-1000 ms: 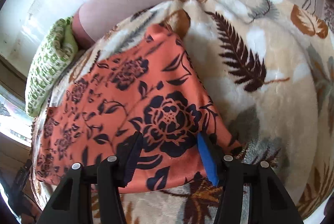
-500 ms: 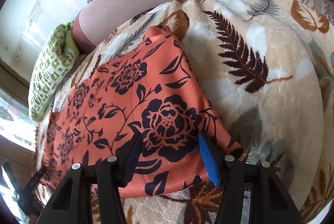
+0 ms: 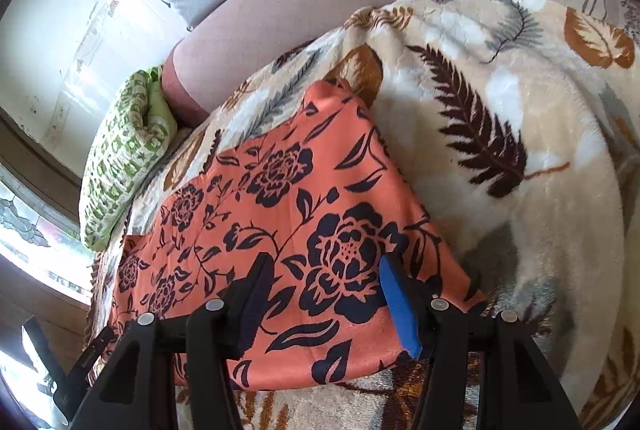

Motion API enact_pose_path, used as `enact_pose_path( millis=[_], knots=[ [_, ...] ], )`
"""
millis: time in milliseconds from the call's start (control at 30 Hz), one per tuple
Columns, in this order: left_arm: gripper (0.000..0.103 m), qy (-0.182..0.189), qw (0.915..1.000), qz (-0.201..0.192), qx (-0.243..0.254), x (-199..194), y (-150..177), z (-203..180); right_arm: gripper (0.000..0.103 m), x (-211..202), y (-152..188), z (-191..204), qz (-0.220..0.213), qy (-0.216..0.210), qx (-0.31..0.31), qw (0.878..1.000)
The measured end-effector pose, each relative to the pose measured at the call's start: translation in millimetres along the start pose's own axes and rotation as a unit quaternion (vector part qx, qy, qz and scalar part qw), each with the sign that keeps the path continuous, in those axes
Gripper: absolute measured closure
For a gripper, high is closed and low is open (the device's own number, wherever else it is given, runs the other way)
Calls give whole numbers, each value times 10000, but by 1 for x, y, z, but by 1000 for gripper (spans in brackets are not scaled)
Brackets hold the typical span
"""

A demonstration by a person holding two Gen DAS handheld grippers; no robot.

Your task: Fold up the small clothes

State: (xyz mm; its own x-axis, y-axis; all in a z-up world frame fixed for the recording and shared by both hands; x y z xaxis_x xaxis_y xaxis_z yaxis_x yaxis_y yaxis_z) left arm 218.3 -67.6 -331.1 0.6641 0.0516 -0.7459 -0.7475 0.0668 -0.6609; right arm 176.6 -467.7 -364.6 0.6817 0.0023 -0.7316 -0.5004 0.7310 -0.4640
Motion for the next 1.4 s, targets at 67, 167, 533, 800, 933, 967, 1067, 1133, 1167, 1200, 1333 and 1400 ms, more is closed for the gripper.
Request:
enact_pose_path(
  millis=[67,167,533,800,933,967,1067,1133,1167,1200,1333,1400],
  knots=[
    [45,-31,10000,47,24,3,1,0,44,7,3,-5,129,149,3,9998],
    [45,-32,9998,177,69,9,5,-2,44,13,5,-10,216,206,67,9995],
    [44,-48,9997,215,103,11,8,-4,44,15,5,-10,205,290,-2,9994],
    [44,-39,9997,215,90,11,8,-3,44,10,2,-9,139,218,101,9996],
    [44,-49,9999,141,45,8,5,-4,44,-12,-15,-2,-263,110,113,9995],
    [44,-65,9999,56,69,5,2,-5,44,-19,-23,4,-419,112,-30,9991],
    [41,14,9998,-101,173,0,-3,-15,44,-30,-46,29,-756,-38,-459,9961],
    [35,100,9994,-110,300,-2,-3,-26,44,-25,-61,41,-743,-184,-475,9959],
    [35,111,9992,-98,369,-1,-2,-30,44,-19,-69,45,-711,-258,-440,9962],
    [35,115,9990,-83,428,0,-1,-33,44,-12,-76,48,-668,-341,-415,9963],
    [31,76,9983,-7,583,7,2,-40,44,28,-93,43,-353,-338,-234,9985],
    [31,49,9982,77,588,15,2,-42,44,56,-84,31,114,-246,-57,9996]
  ],
)
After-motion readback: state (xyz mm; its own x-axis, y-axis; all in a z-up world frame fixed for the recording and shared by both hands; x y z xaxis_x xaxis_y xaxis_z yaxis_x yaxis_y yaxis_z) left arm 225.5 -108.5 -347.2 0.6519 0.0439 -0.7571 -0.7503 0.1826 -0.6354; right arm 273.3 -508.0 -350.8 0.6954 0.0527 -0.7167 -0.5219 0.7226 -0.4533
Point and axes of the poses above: each gripper's, at about its wrist camera, not at the fingertips, and x roughly the way its jaws point, z to its left, y to its underside, the point moved 10 cm from there along x, roughly the way its jaws point, and after that the axes turned 1 degree about -x, right-handed, at the moved point
